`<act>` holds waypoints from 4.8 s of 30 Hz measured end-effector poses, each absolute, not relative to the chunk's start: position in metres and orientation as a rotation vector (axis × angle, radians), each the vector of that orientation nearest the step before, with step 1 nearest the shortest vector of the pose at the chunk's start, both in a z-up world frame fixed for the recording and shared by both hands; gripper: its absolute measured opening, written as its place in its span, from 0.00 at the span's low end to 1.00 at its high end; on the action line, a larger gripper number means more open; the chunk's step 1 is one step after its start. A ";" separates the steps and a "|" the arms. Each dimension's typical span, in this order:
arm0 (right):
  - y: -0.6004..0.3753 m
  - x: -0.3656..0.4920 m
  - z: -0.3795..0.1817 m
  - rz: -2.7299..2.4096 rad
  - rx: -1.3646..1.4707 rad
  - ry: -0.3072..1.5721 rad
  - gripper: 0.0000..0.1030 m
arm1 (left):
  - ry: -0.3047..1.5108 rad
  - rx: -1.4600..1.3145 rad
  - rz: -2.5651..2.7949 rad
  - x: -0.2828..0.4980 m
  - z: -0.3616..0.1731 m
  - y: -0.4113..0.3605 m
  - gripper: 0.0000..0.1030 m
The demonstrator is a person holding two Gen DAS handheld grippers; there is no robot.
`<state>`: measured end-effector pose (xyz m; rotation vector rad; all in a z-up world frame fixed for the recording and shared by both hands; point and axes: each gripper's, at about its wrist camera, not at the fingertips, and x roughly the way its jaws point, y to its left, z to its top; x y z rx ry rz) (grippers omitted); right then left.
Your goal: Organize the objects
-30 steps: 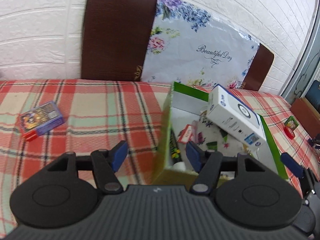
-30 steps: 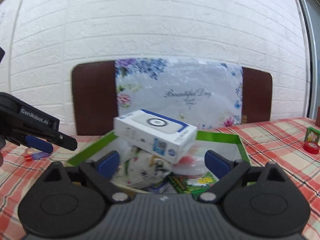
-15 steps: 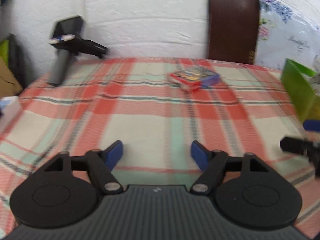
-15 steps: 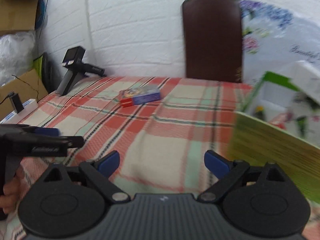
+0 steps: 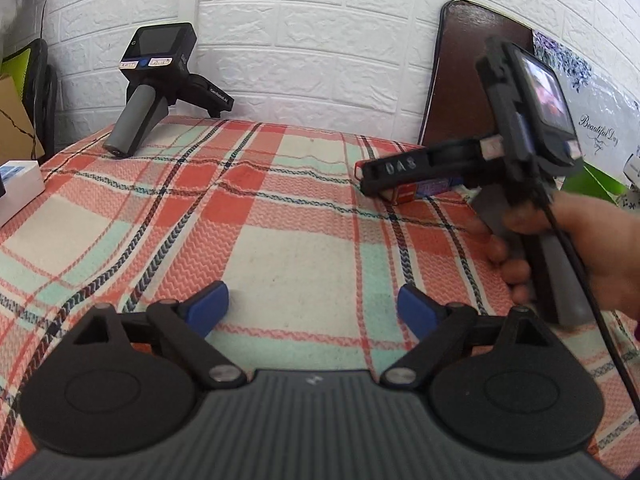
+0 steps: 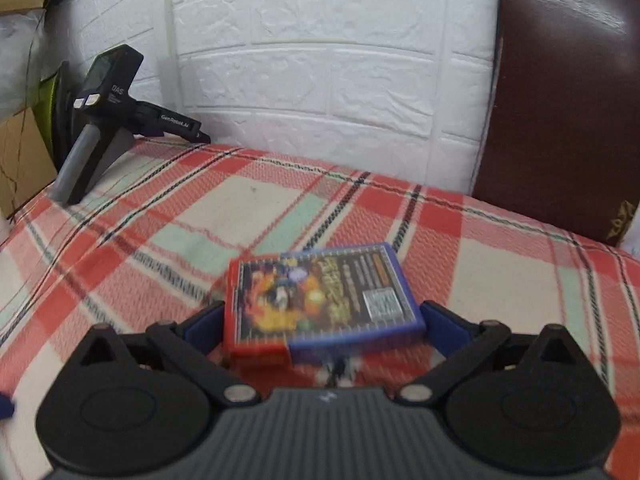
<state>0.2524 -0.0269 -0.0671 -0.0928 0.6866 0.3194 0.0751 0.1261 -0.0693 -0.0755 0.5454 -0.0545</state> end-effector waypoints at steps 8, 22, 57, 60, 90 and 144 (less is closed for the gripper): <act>-0.035 0.232 -0.068 0.332 -0.101 0.689 0.92 | 0.548 -0.067 -0.053 0.075 -0.069 0.127 0.90; -0.081 0.118 -0.066 0.267 -0.090 0.664 0.92 | 0.564 0.009 -0.028 0.075 -0.069 0.119 0.91; -0.126 -0.073 -0.066 0.278 -0.042 0.663 1.00 | 0.609 0.054 0.007 0.019 -0.066 0.108 0.93; -0.131 -0.077 -0.068 0.267 -0.048 0.662 1.00 | 0.636 0.045 -0.005 0.008 -0.065 0.107 0.93; -0.139 -0.061 -0.060 0.280 -0.046 0.649 0.67 | 0.838 -0.134 -0.527 0.013 -0.034 0.012 0.53; -0.266 -0.123 0.038 -0.194 0.263 0.351 0.84 | 0.544 0.197 -0.493 0.003 0.065 -0.091 0.98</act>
